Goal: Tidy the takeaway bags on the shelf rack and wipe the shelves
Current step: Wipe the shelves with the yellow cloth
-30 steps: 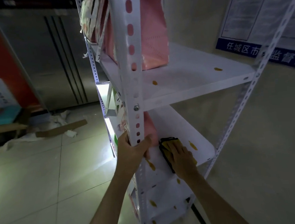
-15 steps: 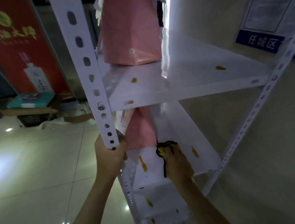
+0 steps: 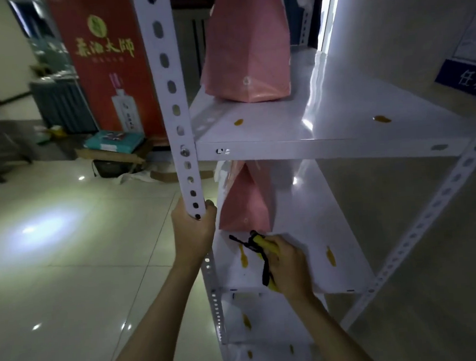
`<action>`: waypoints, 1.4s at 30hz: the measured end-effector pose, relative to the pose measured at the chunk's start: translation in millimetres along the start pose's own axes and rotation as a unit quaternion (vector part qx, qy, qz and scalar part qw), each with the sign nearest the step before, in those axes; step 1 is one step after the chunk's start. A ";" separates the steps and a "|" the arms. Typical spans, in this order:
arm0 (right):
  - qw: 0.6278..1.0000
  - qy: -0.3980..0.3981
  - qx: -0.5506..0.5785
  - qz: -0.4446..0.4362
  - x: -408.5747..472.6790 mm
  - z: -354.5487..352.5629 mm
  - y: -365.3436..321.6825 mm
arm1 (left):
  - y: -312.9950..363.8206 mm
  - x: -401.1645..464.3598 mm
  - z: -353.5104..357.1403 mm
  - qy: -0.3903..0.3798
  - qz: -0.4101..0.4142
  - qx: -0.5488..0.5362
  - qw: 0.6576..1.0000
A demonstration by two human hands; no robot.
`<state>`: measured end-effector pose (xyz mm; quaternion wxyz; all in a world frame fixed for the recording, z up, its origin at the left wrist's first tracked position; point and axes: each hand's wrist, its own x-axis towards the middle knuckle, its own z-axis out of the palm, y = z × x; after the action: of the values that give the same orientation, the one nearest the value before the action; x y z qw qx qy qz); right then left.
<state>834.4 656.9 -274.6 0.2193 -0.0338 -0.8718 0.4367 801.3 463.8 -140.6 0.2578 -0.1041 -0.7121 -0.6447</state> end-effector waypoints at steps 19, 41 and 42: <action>0.983 -0.026 -0.094 -0.155 -44.9 41.3 -32.2 | 16.8 -0.5 -5.6 -0.048 0.034 -0.049 0.997; 0.981 -0.087 -0.148 -0.089 -23.8 46.9 -23.2 | 4.9 -0.8 -1.0 -0.024 0.033 -0.031 0.999; 0.979 -0.082 -0.167 -0.080 -15.9 50.4 -26.6 | 3.6 -0.5 -1.5 -0.025 0.036 -0.027 0.999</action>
<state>831.5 598.9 -285.9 0.1727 0.0357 -0.9472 0.2677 803.8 463.0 -137.7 0.2597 -0.1523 -0.6966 -0.6512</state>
